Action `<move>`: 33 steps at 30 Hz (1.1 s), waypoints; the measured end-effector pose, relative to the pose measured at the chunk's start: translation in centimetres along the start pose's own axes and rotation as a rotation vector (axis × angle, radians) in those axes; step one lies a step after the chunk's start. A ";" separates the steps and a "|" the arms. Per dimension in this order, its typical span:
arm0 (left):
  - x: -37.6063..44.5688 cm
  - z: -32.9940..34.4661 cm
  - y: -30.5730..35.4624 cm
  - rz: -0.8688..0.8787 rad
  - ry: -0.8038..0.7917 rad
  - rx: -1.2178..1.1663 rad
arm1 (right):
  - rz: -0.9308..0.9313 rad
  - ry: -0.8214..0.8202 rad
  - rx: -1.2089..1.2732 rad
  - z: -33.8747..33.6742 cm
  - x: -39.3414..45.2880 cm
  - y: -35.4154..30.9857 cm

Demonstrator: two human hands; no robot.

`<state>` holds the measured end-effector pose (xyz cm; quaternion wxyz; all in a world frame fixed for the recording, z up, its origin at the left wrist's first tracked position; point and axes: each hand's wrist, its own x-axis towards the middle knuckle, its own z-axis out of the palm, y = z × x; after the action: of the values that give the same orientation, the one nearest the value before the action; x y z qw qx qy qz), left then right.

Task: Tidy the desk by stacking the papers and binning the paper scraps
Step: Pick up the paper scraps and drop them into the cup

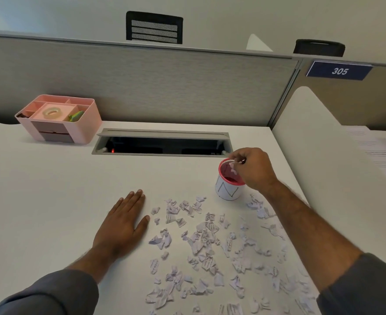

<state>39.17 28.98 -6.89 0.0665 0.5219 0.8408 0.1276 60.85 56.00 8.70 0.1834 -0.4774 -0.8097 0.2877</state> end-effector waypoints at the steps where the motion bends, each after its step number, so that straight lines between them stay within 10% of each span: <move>1: 0.0 0.0 0.0 -0.001 0.003 -0.005 | -0.003 -0.001 -0.021 0.1 0.0 0.1; 9: 0.1 0.0 0.1 -0.006 0.012 -0.017 | -0.264 0.217 0.035 1.6 -3.7 -0.2; 16: 0.1 -0.1 0.2 -0.006 0.007 -0.013 | -0.184 -0.479 -0.274 7.4 -9.8 2.1; 33: 0.1 0.2 -0.1 -0.011 0.013 -0.014 | -0.110 -0.461 -0.263 7.3 -9.8 1.8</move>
<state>39.10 29.02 -7.13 0.0654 0.5160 0.8431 0.1364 62.53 45.94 1.76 -0.0539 -0.3743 -0.8853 0.2707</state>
